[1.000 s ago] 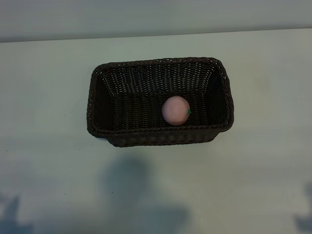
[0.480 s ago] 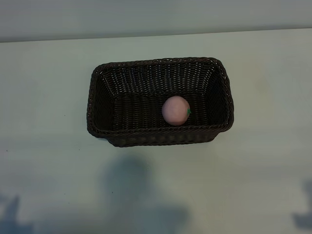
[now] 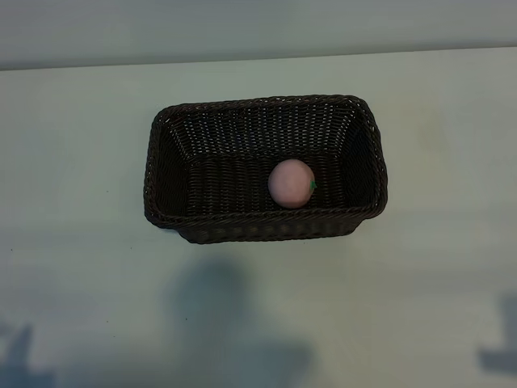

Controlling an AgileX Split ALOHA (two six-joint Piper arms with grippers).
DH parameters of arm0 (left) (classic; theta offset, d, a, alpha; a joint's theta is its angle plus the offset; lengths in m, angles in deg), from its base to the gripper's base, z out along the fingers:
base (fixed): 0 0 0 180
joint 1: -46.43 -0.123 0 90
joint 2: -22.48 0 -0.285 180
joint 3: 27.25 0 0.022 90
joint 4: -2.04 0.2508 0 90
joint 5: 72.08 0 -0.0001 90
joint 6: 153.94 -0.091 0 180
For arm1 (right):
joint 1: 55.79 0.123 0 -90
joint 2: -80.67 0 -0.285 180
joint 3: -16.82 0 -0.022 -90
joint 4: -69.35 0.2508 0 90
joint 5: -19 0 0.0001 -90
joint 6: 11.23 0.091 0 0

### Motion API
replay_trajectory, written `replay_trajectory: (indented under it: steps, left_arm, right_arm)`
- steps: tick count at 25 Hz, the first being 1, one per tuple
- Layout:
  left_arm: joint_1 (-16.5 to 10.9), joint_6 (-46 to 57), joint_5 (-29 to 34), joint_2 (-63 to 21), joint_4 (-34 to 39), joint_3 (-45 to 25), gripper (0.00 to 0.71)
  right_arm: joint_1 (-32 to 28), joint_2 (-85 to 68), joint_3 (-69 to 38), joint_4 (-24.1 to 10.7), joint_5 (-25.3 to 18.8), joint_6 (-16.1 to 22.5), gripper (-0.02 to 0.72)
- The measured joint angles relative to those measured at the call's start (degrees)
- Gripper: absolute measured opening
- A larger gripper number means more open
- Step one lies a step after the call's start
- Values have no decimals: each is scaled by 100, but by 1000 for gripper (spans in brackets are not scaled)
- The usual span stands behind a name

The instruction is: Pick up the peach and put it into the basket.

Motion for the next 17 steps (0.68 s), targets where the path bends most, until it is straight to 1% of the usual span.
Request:
replay_trajectory:
  steps: [5,17]
  left_arm:
    - [0,0,0,0,0,0,584]
    - [0,0,0,0,0,0,584]
  right_arm:
    - [0,0,-5,0,84,58,560]
    - [0,0,-5,17,93,63,560]
